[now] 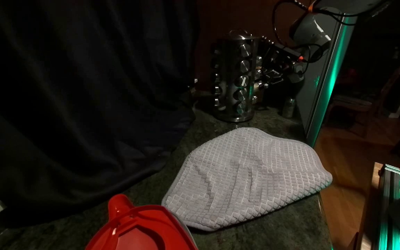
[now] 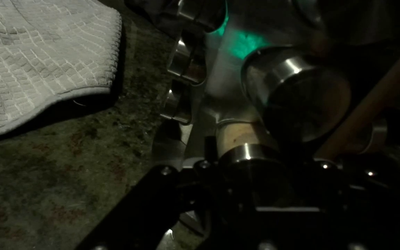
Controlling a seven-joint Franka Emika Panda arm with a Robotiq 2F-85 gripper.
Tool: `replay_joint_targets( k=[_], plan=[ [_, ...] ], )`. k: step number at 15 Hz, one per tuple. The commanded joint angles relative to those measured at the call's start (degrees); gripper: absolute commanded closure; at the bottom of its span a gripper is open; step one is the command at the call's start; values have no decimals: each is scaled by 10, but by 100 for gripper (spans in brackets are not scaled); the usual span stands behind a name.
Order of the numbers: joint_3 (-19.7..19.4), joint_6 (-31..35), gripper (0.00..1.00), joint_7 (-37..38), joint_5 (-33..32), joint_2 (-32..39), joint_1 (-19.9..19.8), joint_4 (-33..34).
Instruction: Remove one container from the seasoning rack and put it on the counter
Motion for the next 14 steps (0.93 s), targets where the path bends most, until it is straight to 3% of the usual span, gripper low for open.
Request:
replay_joint_targets(
  k=[1, 8, 14],
  plan=[
    [-4, -10, 76, 10, 10, -2, -10, 9],
    [-8, 4, 76, 52, 6, -15, -5, -8],
    [-12, 21, 76, 16, -2, -17, -3, -2]
  ],
)
